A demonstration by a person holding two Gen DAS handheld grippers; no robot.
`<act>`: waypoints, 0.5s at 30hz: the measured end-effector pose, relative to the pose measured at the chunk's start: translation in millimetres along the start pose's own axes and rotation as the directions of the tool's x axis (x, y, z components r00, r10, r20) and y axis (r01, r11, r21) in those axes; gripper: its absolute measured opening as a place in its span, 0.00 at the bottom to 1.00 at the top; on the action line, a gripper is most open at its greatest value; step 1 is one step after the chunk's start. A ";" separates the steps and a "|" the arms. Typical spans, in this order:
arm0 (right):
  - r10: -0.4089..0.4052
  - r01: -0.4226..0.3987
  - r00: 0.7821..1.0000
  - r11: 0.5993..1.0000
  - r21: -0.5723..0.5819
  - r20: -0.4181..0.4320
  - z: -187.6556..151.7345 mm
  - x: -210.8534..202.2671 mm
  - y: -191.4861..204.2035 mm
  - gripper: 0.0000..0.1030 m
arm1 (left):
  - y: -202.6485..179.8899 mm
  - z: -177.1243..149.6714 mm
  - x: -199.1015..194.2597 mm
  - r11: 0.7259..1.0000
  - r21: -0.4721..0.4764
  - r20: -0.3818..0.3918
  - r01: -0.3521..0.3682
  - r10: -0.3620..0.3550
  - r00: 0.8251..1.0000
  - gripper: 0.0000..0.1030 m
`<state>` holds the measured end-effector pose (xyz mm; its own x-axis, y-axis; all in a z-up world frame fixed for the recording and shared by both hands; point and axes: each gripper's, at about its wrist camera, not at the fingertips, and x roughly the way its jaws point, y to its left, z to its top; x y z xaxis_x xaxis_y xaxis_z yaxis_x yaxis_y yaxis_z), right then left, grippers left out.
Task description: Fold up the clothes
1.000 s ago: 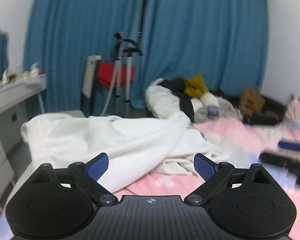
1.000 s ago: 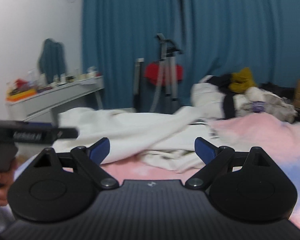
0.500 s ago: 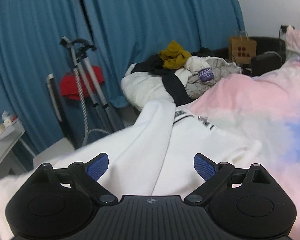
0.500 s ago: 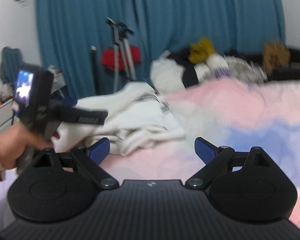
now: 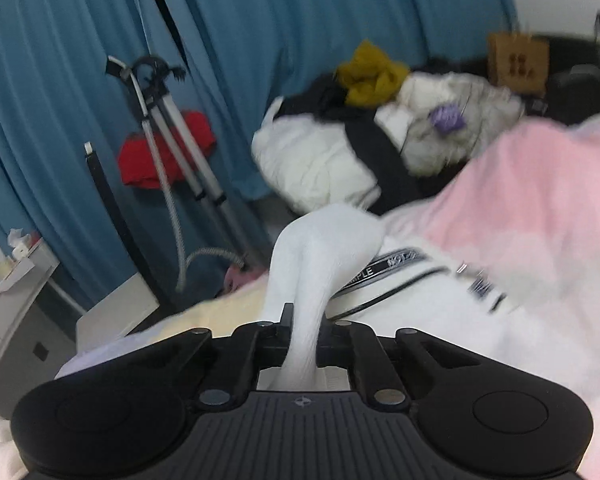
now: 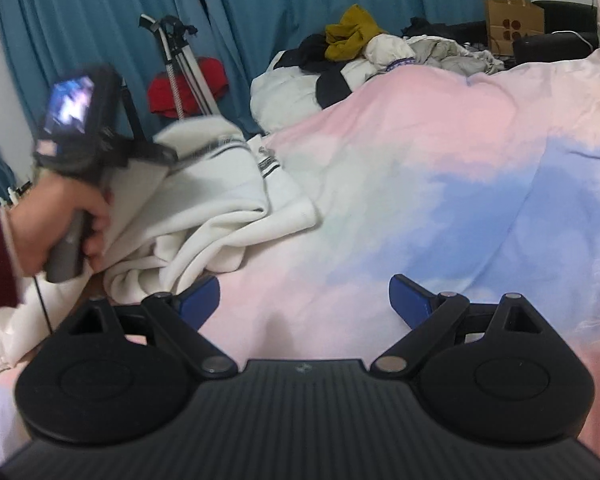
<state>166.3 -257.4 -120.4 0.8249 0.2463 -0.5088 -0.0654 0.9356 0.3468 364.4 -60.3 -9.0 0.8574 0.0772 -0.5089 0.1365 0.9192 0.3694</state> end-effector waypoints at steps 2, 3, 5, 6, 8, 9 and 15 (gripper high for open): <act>0.029 -0.029 1.000 0.999 -0.020 0.008 -0.3 3.2 6.1 0.90 | 9.8 1.8 -41.3 0.999 -0.014 0.065 0.038 -0.037 0.997 0.06; 0.042 -0.041 0.999 0.999 -0.031 0.021 -0.7 1.4 9.0 0.90 | 14.6 2.6 -62.9 0.998 -0.019 0.097 0.058 -0.056 0.994 0.06; 0.066 -0.065 0.997 0.997 -0.030 0.044 -0.2 -7.0 12.3 0.90 | 23.3 -1.4 -113.0 0.994 -0.022 0.154 0.109 -0.104 0.983 0.06; 0.078 -0.077 0.995 0.997 -0.025 0.055 0.5 -11.8 13.5 0.90 | 27.9 -5.8 -137.3 0.991 -0.023 0.175 0.133 -0.127 0.976 0.06; 0.100 -0.099 0.992 0.995 -0.016 0.077 2.2 -21.9 15.5 0.90 | 35.6 -19.8 -179.8 0.984 -0.019 0.200 0.178 -0.170 0.965 0.06; 0.107 -0.106 0.990 0.994 -0.011 0.087 3.9 -27.7 16.5 0.90 | 37.7 -29.5 -199.3 0.982 -0.012 0.209 0.191 -0.184 0.960 0.06; 0.157 -0.162 0.982 0.986 0.043 0.101 7.2 -62.3 21.2 0.90 | 54.1 -129.9 -274.9 0.953 -0.005 0.149 0.303 -0.299 0.943 0.06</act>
<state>117.5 -254.7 -75.7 0.8568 0.3635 -0.3657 -0.1743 0.8716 0.4581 71.7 18.4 49.9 0.8415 -0.2594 -0.4740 0.3871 0.9014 0.1938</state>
